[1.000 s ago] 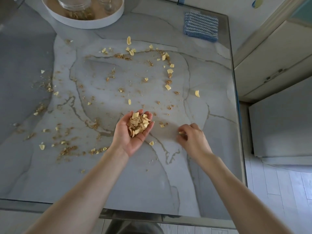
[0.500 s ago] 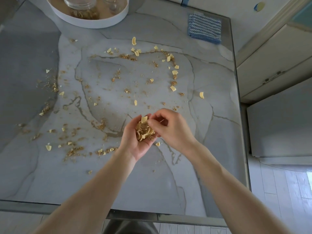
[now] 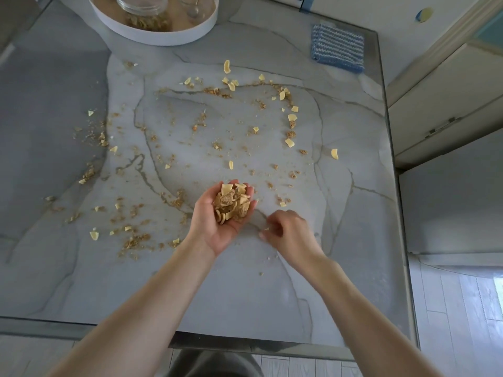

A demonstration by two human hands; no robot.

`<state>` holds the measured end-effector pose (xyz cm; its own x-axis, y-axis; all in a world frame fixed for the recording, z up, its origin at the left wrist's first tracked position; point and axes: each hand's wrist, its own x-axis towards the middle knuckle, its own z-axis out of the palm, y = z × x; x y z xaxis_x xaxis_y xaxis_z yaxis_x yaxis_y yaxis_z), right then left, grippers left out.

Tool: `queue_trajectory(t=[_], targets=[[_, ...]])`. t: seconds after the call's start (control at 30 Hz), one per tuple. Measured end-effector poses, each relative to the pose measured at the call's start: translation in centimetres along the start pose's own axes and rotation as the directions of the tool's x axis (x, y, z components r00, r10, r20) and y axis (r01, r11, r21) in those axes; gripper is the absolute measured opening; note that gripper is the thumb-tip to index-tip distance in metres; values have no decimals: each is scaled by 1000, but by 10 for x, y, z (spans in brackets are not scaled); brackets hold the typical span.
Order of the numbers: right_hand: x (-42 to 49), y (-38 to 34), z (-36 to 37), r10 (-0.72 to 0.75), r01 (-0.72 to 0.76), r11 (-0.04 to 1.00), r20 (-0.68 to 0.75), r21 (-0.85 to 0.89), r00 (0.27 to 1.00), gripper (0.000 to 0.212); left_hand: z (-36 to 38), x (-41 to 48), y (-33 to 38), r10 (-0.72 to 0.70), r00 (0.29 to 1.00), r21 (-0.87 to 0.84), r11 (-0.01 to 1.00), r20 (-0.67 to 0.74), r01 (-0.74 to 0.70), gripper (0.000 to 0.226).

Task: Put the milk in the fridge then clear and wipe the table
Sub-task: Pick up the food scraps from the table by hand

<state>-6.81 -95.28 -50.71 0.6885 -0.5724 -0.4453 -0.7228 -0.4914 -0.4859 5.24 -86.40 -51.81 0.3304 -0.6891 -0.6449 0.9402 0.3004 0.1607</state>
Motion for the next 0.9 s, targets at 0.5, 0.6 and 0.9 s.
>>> queue_trajectory(t=[0.5,0.6,0.9], targets=[[-21,-48,-9,-109,242,909,-367,340,924,14,6,-8,-19,-28,1000,-4,1000,-11,28,27],[-27,-38,-18,-16,242,875,-474,420,880,11,21,-10,-29,-34,999,22,999,12,33,28],[-32,11,-56,633,215,-4,-164,977,756,24,67,-7,-112,-117,992,91,989,44,113,25]])
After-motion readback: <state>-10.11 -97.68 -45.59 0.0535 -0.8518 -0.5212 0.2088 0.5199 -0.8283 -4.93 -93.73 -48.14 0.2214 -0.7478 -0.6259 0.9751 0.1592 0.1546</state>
